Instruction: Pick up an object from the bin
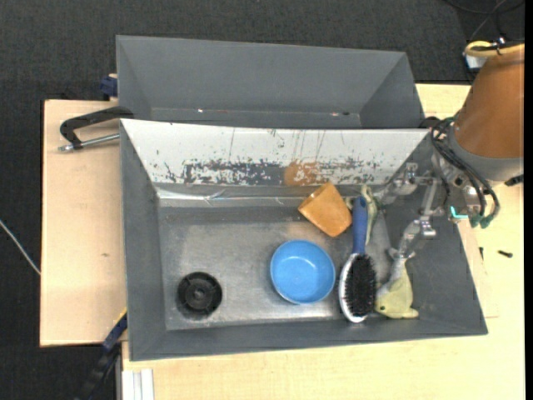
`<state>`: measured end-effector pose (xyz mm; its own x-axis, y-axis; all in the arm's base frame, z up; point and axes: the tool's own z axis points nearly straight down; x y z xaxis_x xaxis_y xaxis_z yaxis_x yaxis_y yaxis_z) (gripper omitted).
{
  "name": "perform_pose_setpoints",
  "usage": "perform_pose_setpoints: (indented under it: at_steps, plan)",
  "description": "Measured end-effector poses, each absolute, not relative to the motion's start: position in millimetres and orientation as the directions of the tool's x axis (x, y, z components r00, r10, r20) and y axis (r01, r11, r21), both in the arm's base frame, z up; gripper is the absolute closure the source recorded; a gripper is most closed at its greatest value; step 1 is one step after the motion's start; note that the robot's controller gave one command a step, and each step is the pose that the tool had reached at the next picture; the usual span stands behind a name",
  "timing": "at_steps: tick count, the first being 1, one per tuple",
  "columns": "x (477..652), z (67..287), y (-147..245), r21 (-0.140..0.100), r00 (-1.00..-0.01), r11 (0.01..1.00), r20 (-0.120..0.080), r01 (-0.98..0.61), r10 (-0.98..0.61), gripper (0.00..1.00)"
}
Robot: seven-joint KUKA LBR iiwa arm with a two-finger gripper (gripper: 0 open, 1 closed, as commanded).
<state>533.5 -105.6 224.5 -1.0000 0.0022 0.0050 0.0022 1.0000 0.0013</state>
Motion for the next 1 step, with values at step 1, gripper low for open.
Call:
perform_pose_setpoints:
  at_steps: [1]
  plan:
    - [599.2,272.5,-117.7,-0.004,-0.979,0.979,-0.011,-0.202,-0.202,0.0]
